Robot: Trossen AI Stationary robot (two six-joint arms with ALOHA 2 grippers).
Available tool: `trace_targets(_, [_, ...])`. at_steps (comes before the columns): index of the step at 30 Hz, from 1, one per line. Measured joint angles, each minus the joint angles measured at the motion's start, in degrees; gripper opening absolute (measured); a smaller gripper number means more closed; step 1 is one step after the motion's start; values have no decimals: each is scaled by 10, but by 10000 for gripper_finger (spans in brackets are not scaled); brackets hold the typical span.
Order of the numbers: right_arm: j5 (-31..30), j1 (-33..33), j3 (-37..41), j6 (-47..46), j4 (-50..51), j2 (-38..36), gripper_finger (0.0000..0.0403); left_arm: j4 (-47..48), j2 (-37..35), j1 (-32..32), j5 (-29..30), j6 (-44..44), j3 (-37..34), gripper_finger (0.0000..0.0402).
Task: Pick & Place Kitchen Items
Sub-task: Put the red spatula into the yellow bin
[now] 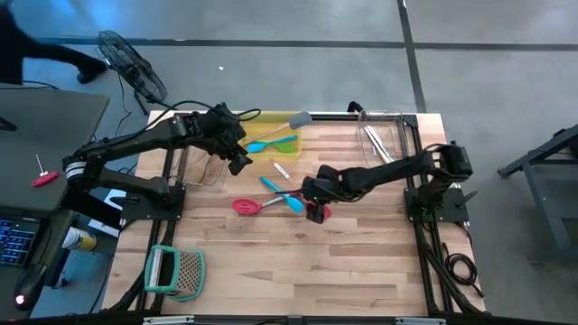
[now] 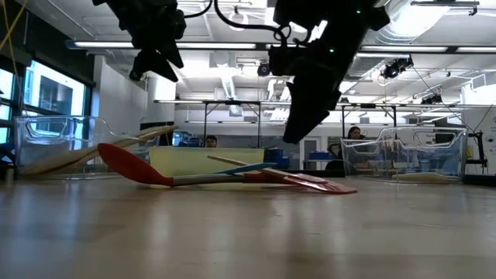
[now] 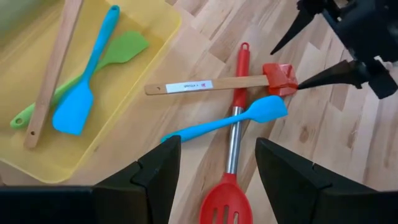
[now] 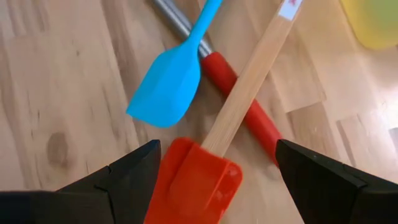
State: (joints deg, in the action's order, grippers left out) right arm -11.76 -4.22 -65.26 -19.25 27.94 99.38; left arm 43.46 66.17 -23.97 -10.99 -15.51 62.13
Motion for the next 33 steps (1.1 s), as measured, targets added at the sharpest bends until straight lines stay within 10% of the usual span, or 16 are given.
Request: trace_targets(33, [11, 23, -9, -58, 1, 48, 311, -1, 0, 0, 30, -15, 0, 203])
